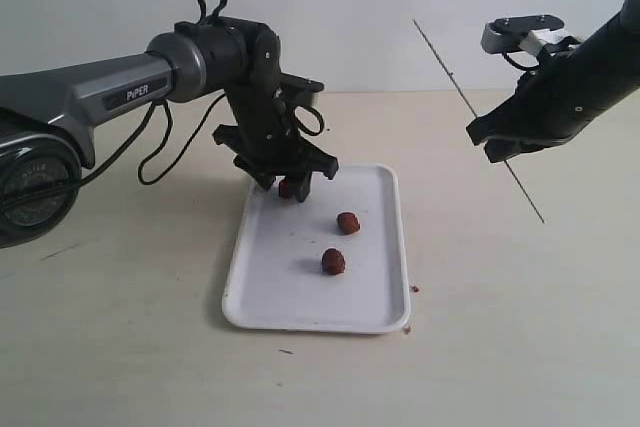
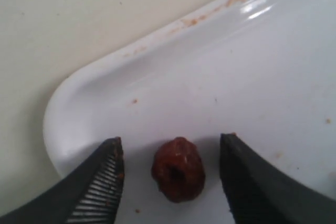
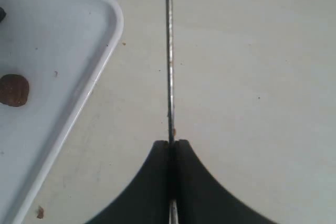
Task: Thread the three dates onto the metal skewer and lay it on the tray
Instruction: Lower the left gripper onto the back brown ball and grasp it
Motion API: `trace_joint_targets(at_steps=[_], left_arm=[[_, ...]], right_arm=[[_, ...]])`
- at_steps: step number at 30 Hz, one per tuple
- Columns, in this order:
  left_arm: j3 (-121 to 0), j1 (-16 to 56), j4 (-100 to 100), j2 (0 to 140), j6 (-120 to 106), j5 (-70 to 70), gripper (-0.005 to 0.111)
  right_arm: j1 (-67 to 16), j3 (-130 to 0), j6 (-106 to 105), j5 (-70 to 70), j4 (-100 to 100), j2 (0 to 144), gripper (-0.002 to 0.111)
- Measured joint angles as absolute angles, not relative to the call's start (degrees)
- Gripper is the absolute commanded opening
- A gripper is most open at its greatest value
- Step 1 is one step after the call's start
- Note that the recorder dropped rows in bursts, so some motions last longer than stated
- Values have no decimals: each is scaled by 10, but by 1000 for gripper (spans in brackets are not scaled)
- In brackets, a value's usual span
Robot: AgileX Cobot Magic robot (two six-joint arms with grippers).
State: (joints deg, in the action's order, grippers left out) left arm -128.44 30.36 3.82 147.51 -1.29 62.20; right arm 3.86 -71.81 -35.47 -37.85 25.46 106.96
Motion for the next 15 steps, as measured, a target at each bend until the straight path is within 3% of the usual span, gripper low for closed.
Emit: trace_joint_targets(at_steps=[5, 15], left_arm=[[-1284, 304, 44, 1475, -13, 621, 32], [-1285, 304, 44, 1475, -13, 621, 32]], right_arm=[[39, -718, -355, -378, 256, 1070, 0], [39, -718, -356, -377, 256, 1070, 0]])
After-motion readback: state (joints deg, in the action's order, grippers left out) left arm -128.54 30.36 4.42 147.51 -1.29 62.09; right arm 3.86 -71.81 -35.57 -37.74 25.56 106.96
